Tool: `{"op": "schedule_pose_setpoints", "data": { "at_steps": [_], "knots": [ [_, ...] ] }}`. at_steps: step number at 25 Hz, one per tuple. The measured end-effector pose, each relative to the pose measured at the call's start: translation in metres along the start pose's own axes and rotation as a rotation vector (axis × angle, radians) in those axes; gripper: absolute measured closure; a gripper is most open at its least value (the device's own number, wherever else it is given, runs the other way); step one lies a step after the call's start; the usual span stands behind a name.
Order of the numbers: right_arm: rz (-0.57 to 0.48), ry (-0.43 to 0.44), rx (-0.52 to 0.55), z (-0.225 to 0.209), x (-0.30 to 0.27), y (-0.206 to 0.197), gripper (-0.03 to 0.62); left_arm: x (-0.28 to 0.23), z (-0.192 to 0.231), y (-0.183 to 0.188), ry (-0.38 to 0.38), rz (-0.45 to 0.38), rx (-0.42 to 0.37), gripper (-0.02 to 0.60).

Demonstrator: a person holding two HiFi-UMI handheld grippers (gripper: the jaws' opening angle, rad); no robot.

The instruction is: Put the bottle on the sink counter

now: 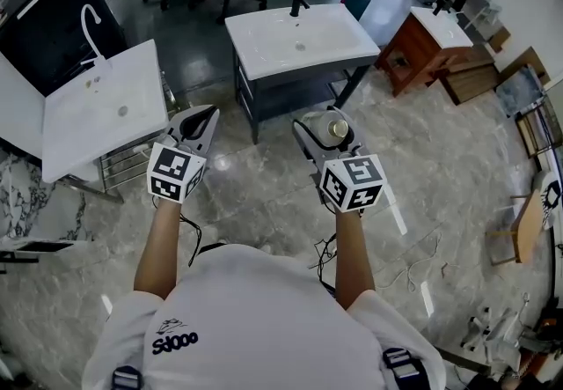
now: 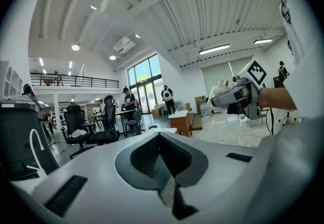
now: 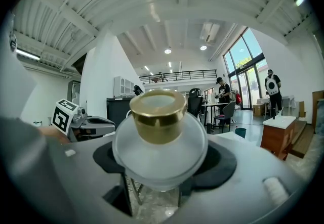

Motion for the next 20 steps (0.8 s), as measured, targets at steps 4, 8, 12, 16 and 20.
{"op": "schedule_pose_setpoints", "data": {
  "at_steps": [4,8,12,16,20],
  "knots": [
    [-0.001,0.021,0.004,-0.011,0.006,0.001,0.247,-0.004,-0.013,0.004,0.015,-0.001,0.003,0.575],
    [0.008,0.030,0.007,-0.022,0.012,-0.002,0.247,-0.008,-0.028,0.004,0.021,0.005,0.002,0.575],
    [0.010,0.030,0.001,-0.030,0.012,-0.003,0.247,-0.011,-0.032,0.004,0.026,0.010,-0.005,0.575],
    [0.007,0.036,-0.003,-0.034,0.011,-0.005,0.246,-0.017,-0.032,0.003,0.025,0.011,-0.001,0.575],
    [0.008,0.038,-0.011,-0.039,0.005,-0.007,0.246,-0.028,-0.028,0.000,0.020,0.013,0.007,0.575]
  ]
}}
Point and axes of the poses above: the fingertips, and each gripper's own axes: x backward along the fingers, z to its left, y out of its top, the point moved 8 cm from there along x, backward along the fingers, and after that the axes turned 1 degree about -y, right-handed, at the moved point
